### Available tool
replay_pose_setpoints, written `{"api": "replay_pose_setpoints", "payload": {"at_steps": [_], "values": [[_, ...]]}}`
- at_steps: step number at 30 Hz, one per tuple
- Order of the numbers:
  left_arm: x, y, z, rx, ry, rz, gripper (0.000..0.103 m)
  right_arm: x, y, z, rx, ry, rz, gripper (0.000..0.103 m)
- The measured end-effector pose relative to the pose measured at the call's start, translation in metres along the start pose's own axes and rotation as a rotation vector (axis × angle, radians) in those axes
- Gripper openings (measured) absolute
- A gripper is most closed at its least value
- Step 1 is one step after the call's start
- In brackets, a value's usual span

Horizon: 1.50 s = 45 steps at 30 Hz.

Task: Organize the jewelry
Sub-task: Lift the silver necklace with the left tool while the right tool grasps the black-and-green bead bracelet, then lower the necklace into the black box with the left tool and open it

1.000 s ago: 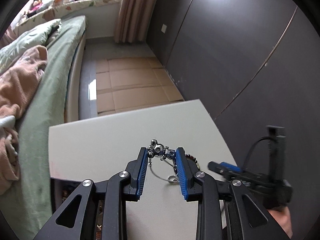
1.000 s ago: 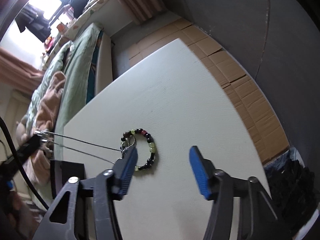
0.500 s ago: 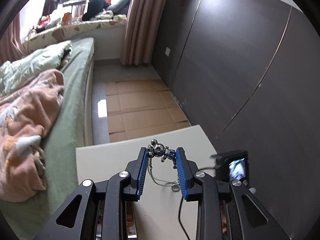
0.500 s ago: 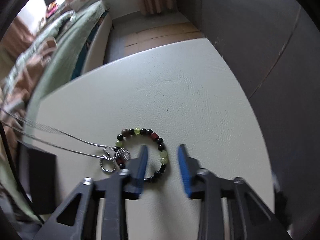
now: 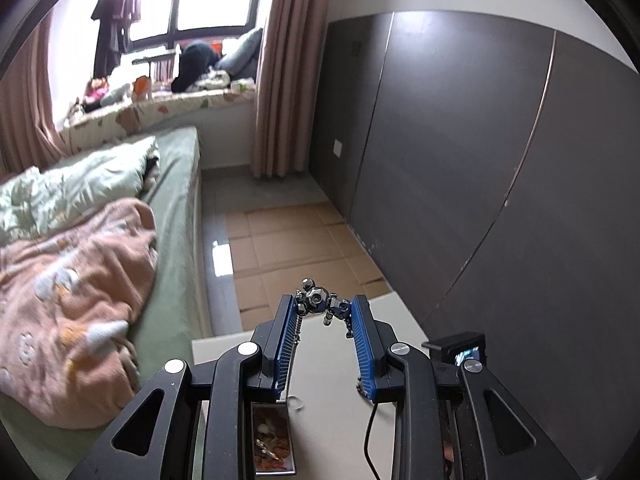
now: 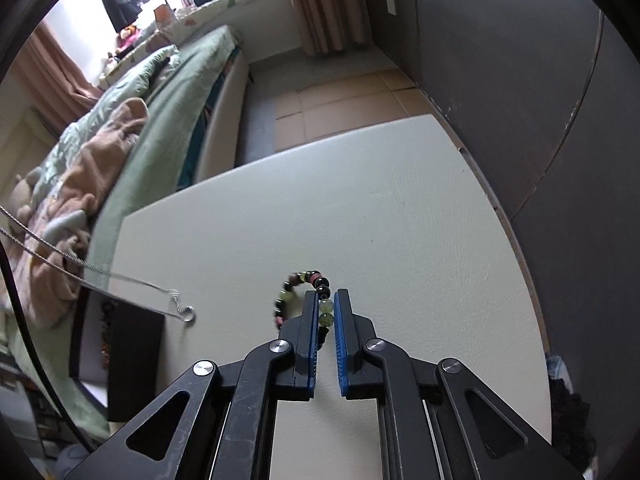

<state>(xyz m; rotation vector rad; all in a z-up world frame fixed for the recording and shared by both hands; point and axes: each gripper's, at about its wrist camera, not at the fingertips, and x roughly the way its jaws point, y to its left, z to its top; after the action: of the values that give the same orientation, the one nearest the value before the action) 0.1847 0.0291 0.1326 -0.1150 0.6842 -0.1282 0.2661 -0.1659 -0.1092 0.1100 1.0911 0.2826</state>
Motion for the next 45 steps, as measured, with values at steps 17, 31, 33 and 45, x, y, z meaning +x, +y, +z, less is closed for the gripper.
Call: {"api": "replay_pose_setpoints", "payload": {"at_steps": [17, 31, 33, 45], "values": [[-0.067, 0.014, 0.032, 0.022, -0.113, 0.075, 0.029, -0.003, 0.002, 0.001, 0.020, -0.014, 0.013, 0.009], [-0.043, 0.022, 0.013, 0.014, -0.055, 0.058, 0.002, -0.029, 0.017, -0.001, 0.005, -0.060, 0.076, 0.009], [-0.037, 0.026, 0.007, 0.012, -0.047, 0.068, 0.002, -0.038, 0.023, -0.003, -0.003, -0.078, 0.112, 0.009], [0.025, 0.082, -0.074, -0.155, 0.082, 0.039, 0.002, -0.062, 0.053, -0.011, -0.017, -0.131, 0.343, 0.009]]}}
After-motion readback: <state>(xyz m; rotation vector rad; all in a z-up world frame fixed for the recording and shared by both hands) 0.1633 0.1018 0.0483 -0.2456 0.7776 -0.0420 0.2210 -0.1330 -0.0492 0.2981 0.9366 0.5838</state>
